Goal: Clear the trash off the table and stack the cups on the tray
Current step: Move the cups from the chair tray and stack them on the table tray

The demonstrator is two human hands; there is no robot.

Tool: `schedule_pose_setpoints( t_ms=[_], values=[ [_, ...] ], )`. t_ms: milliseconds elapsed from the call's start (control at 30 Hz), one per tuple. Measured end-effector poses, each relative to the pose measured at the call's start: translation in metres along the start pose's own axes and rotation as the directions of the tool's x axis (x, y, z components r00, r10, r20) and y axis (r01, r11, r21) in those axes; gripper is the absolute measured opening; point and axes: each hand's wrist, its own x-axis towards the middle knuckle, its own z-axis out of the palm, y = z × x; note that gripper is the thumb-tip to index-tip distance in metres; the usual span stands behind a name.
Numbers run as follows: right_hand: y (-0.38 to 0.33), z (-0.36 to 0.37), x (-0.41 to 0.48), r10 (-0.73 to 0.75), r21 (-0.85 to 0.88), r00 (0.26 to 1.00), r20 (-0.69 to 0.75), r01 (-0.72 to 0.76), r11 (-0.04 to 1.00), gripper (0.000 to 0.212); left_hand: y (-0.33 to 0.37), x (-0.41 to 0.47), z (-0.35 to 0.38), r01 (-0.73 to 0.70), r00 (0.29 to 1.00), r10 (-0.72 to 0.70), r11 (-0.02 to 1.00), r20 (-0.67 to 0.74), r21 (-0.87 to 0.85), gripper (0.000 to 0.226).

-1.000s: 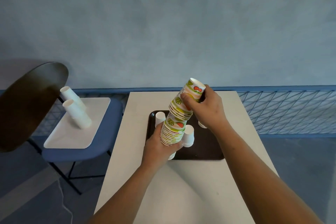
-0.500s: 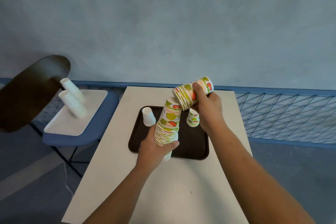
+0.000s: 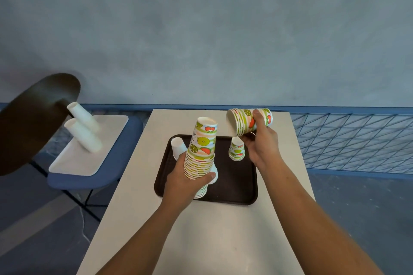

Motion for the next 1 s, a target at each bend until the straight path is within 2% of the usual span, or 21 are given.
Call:
schedule_pose_setpoints(
  t_ms=[200,333,400,500,600,800,1000],
  values=[
    [0.015,-0.036,0.047,-0.006,-0.081,0.978,-0.209,-0.012,0.997,0.045,0.011,0.027,-0.004,-0.036,0.999,0.035,0.999,0.009,0.030,0.081],
    [0.032,-0.054,0.076,-0.108,-0.276,0.937,-0.331,0.013,0.961,0.050,0.017,0.043,-0.002,-0.067,0.997,0.065,0.997,0.031,0.046,0.083],
    [0.037,-0.055,0.089,-0.198,-0.424,0.915,-0.351,0.033,0.905,0.051,0.016,0.049,0.000,-0.066,0.997,0.064,0.997,0.044,0.027,0.081],
    [0.044,-0.047,0.102,-0.317,-0.618,0.900,-0.299,0.071,0.783,0.052,0.009,0.056,0.003,-0.037,0.998,0.036,0.999,0.054,0.008,0.079],
    [0.056,-0.038,0.116,-0.386,-0.737,0.908,-0.162,0.149,0.659,0.057,0.002,0.064,0.002,0.001,0.998,-0.001,1.000,0.060,0.003,0.077],
    [0.087,-0.040,0.142,-0.378,-0.902,0.923,0.076,0.225,0.369,0.052,-0.007,0.074,-0.002,0.034,0.997,-0.030,0.998,0.077,-0.045,0.077],
    [0.117,-0.053,0.150,-0.293,-0.939,0.950,0.108,0.194,0.282,0.054,-0.014,0.081,-0.001,0.051,0.996,-0.046,0.996,0.077,-0.073,0.077]
  ],
)
